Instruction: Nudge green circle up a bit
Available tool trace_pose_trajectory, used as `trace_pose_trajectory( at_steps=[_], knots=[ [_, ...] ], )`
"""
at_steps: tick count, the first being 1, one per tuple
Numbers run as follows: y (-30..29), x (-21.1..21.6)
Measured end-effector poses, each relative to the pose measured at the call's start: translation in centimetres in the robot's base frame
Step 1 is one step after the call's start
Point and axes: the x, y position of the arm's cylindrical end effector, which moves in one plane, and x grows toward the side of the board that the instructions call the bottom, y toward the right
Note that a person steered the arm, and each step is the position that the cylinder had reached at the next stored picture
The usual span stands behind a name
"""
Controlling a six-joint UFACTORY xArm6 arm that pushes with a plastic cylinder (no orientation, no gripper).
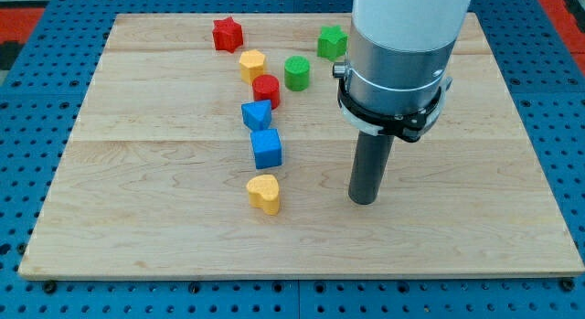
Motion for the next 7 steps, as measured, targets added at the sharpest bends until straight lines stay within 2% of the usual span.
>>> trace_pose_trajectory(
  at_steps=[6,7],
  knots=[
    [0.5,-0.1],
    [0.5,-2.5]
  ],
)
